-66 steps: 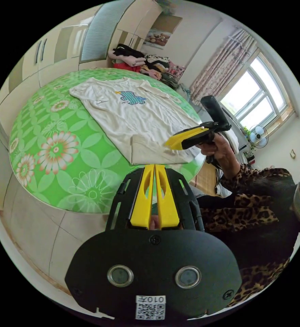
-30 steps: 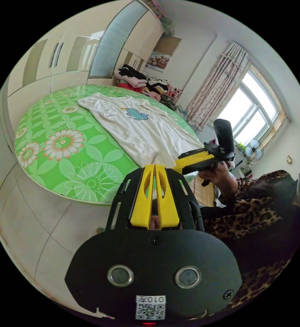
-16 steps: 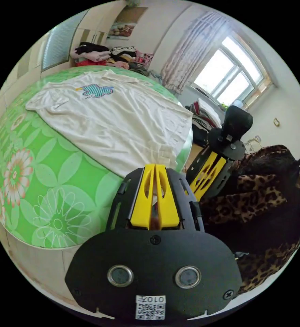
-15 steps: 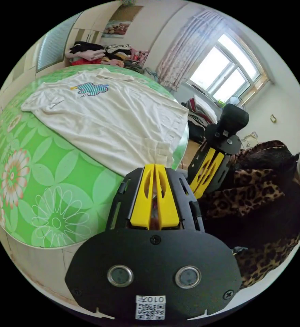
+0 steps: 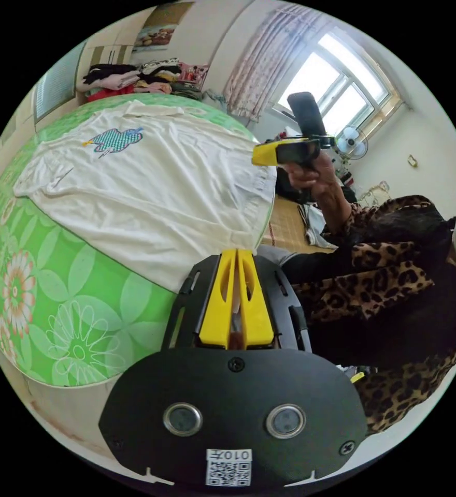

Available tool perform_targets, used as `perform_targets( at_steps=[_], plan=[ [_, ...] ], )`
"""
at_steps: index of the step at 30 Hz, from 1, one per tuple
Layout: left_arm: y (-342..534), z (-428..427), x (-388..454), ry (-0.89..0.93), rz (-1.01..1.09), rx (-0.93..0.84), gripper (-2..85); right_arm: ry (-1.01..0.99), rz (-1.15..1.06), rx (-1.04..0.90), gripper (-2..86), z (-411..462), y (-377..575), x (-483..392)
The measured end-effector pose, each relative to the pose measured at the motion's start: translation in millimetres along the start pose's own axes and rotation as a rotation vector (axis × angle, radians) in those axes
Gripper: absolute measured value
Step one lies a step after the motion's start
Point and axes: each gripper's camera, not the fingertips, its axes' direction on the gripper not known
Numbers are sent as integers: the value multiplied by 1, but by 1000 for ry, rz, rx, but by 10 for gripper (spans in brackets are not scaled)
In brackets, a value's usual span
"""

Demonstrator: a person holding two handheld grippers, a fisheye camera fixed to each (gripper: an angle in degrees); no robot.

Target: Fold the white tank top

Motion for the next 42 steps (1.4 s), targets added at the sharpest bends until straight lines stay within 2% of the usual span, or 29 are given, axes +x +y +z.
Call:
perform_targets(
  at_steps=[3,9,11,20,33,42],
  plan=[
    [8,1,-18,75,-28,49,-3,96,70,-58,42,3,-68,23],
    [15,7,-50,215,-55,113,-2,-19,296,-81,68,29,-191,116],
    [17,8,-57,240,-59,129,-2,25,361,-66,71,34,-228,148],
    [21,15,-88,351,-58,174,-1,60,394,-65,79,53,-326,207],
    [15,22,-104,377,-9,173,-2,141,297,-163,51,80,-379,211],
    [12,26,-104,374,-6,173,-2,84,248,-66,29,56,-385,205]
  ],
)
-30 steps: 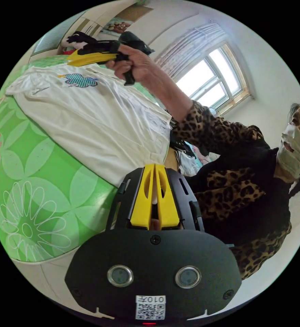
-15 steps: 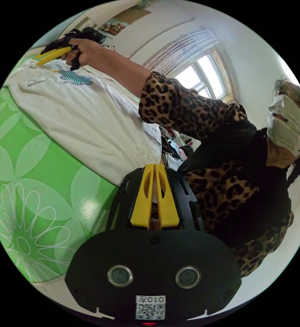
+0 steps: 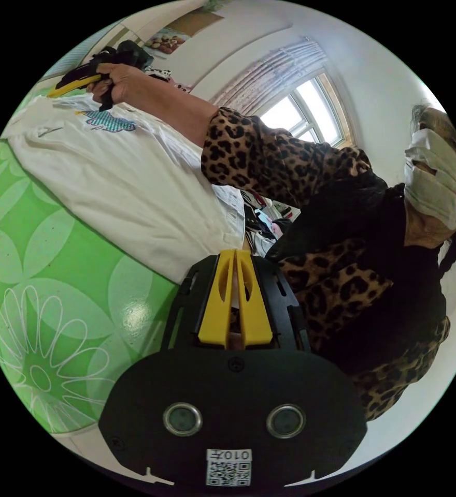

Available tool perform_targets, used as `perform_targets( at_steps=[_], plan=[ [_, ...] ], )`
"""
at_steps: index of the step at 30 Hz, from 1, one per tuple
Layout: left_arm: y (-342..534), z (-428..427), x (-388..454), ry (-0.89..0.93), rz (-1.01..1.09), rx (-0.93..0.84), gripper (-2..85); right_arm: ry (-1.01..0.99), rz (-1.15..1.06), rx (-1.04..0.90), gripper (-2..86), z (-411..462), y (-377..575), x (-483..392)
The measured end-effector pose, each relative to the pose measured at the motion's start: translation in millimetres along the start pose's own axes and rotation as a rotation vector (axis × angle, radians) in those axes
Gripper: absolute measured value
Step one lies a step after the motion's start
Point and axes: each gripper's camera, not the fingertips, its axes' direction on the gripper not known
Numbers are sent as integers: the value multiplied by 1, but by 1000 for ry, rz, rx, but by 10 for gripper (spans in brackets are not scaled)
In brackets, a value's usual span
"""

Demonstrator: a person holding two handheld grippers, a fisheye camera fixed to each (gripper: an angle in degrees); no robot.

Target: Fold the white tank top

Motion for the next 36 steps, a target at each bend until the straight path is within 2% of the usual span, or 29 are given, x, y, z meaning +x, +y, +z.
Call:
perform_targets(
  at_steps=[6,11,14,20,28,32,36],
  plan=[
    [0,4,2,-6,-5,7,-3,-101,17,72,23,-19,-1,1],
    [-3,9,9,-35,3,-13,-3,126,91,27,28,-15,-2,9],
    [-3,12,11,-35,-5,-11,-3,156,118,0,33,-1,-2,15],
    [0,17,16,-42,-38,5,-2,-82,66,71,72,-23,17,6],
    [-1,31,35,-89,-24,4,-1,-219,-75,-253,70,4,90,-38],
    [2,35,41,-96,-24,5,-1,-176,-56,-303,65,30,106,-48],
    [1,41,53,-140,-25,-17,-1,-186,-6,-272,60,41,108,-43]
  ],
)
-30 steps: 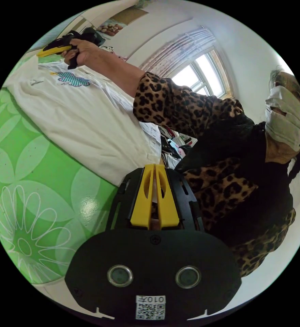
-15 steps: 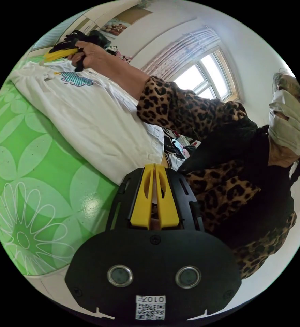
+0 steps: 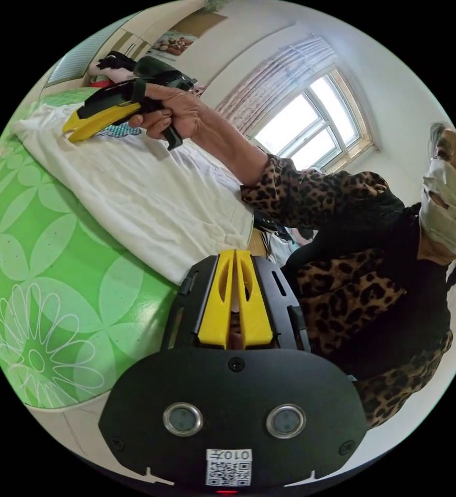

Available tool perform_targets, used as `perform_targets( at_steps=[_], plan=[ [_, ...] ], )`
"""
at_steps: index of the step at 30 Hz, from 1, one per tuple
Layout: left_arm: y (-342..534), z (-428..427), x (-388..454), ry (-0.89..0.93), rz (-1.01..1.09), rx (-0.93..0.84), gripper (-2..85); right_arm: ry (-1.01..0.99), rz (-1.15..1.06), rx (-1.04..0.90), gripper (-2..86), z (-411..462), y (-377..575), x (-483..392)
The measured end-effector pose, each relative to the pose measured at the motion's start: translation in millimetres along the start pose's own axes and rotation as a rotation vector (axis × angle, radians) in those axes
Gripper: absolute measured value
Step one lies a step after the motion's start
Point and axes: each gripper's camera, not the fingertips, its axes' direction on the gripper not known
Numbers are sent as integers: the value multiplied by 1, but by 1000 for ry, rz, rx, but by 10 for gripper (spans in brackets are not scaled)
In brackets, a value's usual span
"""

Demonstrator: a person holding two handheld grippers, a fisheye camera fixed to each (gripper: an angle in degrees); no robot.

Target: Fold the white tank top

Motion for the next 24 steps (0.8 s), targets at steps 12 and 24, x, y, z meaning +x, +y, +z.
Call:
perform_targets(
  at_steps=[12,24],
  plan=[
    [5,0,53,-63,90,10,-2,-96,-11,132,37,-8,34,7],
    [37,24,79,-16,102,-25,-1,34,-151,-12,75,26,100,-33]
  ],
)
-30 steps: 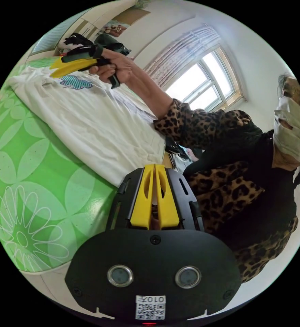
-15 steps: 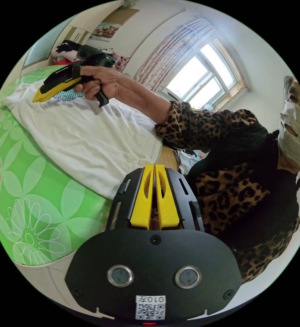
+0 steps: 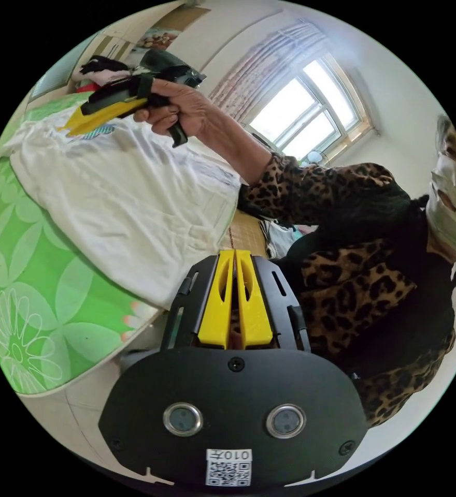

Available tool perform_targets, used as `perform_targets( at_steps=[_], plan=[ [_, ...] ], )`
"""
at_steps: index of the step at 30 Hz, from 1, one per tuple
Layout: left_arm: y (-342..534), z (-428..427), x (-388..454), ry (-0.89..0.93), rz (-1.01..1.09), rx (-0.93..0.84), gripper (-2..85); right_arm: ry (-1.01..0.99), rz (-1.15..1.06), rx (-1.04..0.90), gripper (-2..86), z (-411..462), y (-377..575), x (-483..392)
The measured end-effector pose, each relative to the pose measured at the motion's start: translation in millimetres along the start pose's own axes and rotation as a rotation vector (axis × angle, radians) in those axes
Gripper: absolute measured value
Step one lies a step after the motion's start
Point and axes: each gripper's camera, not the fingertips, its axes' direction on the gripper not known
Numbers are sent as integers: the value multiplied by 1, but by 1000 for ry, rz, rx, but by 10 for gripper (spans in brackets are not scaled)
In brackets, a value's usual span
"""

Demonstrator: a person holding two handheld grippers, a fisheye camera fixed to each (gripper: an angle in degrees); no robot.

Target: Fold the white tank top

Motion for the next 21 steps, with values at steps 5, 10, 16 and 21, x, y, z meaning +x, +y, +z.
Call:
perform_targets(
  at_steps=[5,10,16,21],
  plan=[
    [23,-16,15,-26,-15,86,-1,7,-32,-111,78,37,53,-29],
    [59,-34,29,-38,-38,189,-1,-56,-4,-129,77,56,93,-37],
    [103,-50,34,-53,-106,283,-2,-65,26,-126,77,71,127,-43],
    [124,-60,38,-66,-143,334,-1,-14,57,-106,73,81,142,-43]
  ],
)
